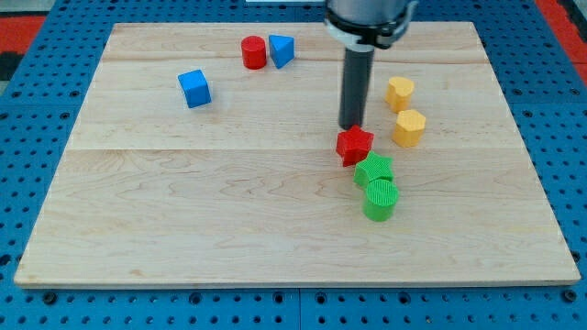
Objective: Move your arm to separate red circle and blue triangle
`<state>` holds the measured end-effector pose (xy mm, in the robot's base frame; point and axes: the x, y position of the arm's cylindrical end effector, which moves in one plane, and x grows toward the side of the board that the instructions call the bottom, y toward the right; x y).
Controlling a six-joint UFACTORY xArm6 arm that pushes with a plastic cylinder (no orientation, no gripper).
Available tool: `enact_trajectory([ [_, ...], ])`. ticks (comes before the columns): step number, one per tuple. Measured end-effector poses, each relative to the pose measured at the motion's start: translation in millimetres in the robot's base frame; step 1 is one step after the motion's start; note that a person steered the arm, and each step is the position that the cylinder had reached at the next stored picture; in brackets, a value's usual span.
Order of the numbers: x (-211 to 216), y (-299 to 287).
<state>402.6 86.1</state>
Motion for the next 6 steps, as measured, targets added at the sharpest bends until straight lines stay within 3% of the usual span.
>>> enact_trajectory([
  [3, 30.9, 1.3],
  [5, -70.9, -47.5],
  [6, -85.8, -112.4],
])
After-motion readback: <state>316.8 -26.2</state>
